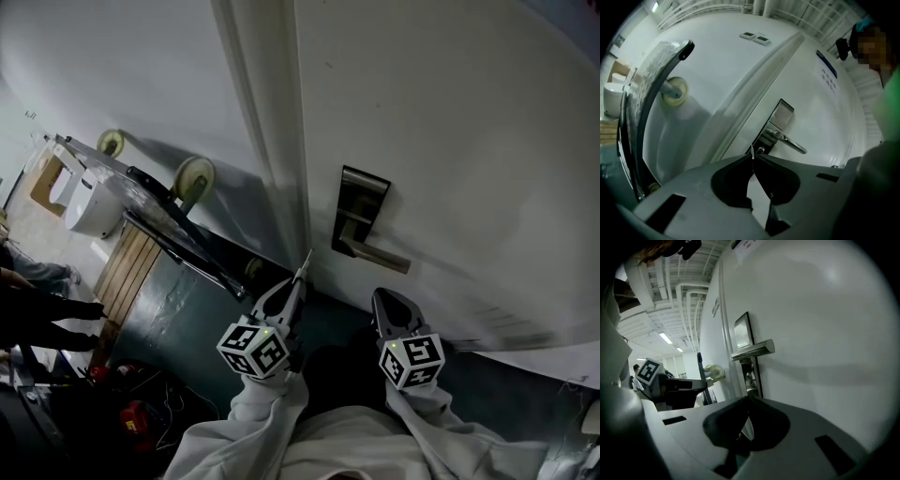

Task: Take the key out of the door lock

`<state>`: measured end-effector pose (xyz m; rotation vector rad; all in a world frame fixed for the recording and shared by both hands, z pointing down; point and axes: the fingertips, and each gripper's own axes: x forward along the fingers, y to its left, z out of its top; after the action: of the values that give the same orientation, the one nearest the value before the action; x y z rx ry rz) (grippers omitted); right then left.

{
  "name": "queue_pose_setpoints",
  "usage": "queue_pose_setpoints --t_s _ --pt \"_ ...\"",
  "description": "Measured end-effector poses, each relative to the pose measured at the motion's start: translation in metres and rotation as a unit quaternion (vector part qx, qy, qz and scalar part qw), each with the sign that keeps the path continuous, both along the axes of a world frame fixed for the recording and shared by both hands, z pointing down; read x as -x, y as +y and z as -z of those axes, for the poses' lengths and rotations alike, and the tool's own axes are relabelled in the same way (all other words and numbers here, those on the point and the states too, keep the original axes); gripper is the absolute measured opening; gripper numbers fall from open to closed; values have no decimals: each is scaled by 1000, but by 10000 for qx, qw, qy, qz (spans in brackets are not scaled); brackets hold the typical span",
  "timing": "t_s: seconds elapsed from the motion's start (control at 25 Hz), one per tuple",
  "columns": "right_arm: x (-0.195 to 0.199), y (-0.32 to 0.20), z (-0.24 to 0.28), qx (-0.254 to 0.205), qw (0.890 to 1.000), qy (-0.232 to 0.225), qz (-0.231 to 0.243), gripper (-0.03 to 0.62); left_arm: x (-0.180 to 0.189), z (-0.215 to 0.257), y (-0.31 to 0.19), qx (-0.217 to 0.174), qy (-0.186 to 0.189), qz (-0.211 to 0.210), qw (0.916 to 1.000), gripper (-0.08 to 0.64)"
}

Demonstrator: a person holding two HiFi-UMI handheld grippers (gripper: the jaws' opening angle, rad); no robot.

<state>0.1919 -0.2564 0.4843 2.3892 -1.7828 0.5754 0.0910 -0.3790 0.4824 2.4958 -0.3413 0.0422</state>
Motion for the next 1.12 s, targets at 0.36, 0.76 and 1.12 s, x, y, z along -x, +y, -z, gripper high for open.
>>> queue_pose_setpoints --t_s 0.36,0.76,1.12 --pt "1 -2 6 -91 9998 72 156 52 9 5 1 -1218 -636 133 9904 25" --pt "8 5 31 -306 9984 316 349 52 24 7 16 -1888 -1162 -181 9750 25" --pt "0 21 39 -503 9983 248 157 51 34 14 24 -1831 -1131 -264 9762 25"
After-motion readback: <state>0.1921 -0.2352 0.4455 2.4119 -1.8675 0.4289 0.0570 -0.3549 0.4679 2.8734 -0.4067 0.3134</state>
